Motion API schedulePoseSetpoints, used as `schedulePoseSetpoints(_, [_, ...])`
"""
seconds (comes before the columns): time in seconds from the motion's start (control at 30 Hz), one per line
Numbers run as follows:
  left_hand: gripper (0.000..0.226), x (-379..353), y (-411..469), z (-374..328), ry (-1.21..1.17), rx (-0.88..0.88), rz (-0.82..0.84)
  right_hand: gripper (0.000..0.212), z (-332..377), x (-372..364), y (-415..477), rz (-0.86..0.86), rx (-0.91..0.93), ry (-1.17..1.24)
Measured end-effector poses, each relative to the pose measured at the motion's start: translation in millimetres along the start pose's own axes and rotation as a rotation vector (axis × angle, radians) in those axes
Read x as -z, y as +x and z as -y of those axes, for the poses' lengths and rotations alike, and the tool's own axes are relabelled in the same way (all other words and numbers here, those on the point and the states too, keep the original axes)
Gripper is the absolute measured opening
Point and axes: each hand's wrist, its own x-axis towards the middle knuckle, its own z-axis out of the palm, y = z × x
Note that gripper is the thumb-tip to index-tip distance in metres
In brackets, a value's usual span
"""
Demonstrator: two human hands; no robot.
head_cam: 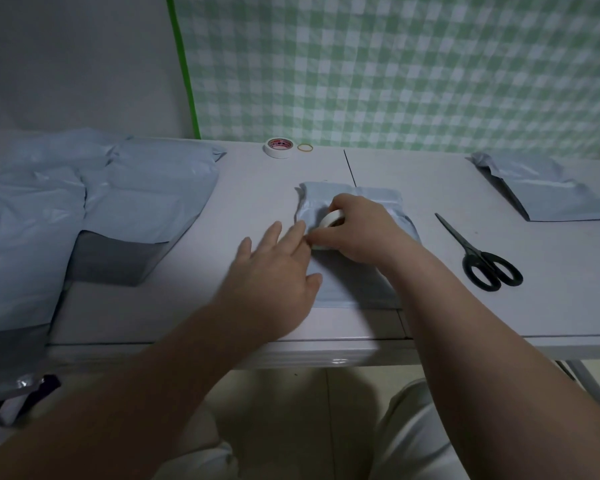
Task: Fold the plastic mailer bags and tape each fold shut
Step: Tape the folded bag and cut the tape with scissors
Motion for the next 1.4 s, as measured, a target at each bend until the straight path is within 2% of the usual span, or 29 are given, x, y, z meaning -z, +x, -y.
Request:
schedulePoseSetpoints(0.33, [0.061, -6, -4, -5, 0.05, -0.006, 0.031, 0.044, -3, 12, -5, 0.064, 0.033, -0.013])
schedulePoseSetpoints(0.47, [0.066, -4, -4, -8, 0.071, 0.002, 0.029, 0.034, -16, 21, -6, 0.035, 0.007, -0.011])
schedulePoseSetpoints(0.67, [0.071, -9, -4, -25, 0.061, 0.005, -0.117, 0.017, -26, 15, -12, -0.01, 0.057, -0.078])
schedulePoseSetpoints(0.8, [0.066, -15, -7, -26, 0.041, -0.006, -0.092, 0.013, -32, 13, -12, -0.038, 0.058, -0.033])
schedulePoseSetpoints(0.9, [0.07, -16, -8, -26, 0.065, 0.008, -0.087, 0.014, -36, 9, -12, -0.118, 0.089, -0.005])
schedulePoseSetpoints(0.97, [0.069, -16, -8, -27, 0.078, 0.01, -0.074, 0.007, -37, 6, -14, -0.178, 0.118, 0.028])
schedulePoseSetpoints(1.23, [0.069, -14, -8, -29, 0.117, 0.025, -0.05, 0.029, -42, 5, -18, -0.315, 0.157, 0.029])
schedulePoseSetpoints(1.4, [0.068, -12, -8, -30, 0.105, 0.03, -0.033, 0.04, -47, 10, -18, -0.344, 0.075, -0.052])
